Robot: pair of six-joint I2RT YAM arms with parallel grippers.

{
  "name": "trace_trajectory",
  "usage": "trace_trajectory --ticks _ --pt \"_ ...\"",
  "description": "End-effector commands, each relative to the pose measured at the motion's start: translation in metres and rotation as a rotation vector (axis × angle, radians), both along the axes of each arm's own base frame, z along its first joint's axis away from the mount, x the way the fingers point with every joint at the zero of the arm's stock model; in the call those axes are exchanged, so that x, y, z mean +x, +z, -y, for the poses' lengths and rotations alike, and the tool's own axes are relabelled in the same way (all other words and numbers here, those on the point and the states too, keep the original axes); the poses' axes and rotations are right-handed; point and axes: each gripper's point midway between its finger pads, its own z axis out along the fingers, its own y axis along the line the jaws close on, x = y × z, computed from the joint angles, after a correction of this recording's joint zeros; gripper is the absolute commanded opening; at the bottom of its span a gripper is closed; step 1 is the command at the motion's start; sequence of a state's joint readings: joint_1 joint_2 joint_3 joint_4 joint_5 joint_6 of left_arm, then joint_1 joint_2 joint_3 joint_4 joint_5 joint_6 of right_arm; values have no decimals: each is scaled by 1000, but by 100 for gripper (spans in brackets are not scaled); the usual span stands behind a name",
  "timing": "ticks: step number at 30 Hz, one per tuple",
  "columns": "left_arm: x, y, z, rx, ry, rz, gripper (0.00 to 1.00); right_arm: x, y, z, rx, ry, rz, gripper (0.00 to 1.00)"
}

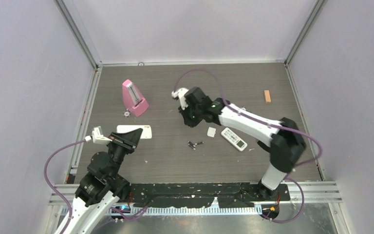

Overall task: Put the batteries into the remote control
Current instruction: Pick up the battery from the center of the board, then load the battery into the remote control.

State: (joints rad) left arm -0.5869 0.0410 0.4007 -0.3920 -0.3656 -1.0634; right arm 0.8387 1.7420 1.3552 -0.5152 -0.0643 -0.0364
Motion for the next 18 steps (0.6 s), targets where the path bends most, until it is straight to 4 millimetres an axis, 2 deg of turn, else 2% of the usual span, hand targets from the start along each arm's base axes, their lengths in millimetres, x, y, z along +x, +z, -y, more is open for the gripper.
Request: trace_trajectory --ticks 1,2,3,4,5,6,9,11,13,18 --pt "-2 24 25 -223 -110 59 0 -4 126 -11 401 -283 98 6" --pt "-1 24 30 -264 -130 59 0 -6 130 -7 422 -325 100 6" --pt "-1 27 34 -308 -152 69 0 -15 149 -7 506 -369 79 6" --pt "0 28 39 -350 -174 80 0 -19 148 -5 531 -395 61 6" --pt "0 31 44 -387 -199 95 0 -28 172 -9 643 -410 42 6" --pt "0 33 47 -419 -220 107 0 -35 170 -10 671 -413 21 6" --pt "-2 43 56 -471 -277 148 0 -56 207 -18 845 -420 -6 6" --pt "-2 47 60 -494 -299 157 0 -65 222 -24 893 -421 -8 6" --pt "-2 50 62 -538 -316 165 0 -71 228 -30 901 -427 -4 7" --pt "-3 49 64 -676 -351 133 0 -76 225 -44 888 -440 24 8"
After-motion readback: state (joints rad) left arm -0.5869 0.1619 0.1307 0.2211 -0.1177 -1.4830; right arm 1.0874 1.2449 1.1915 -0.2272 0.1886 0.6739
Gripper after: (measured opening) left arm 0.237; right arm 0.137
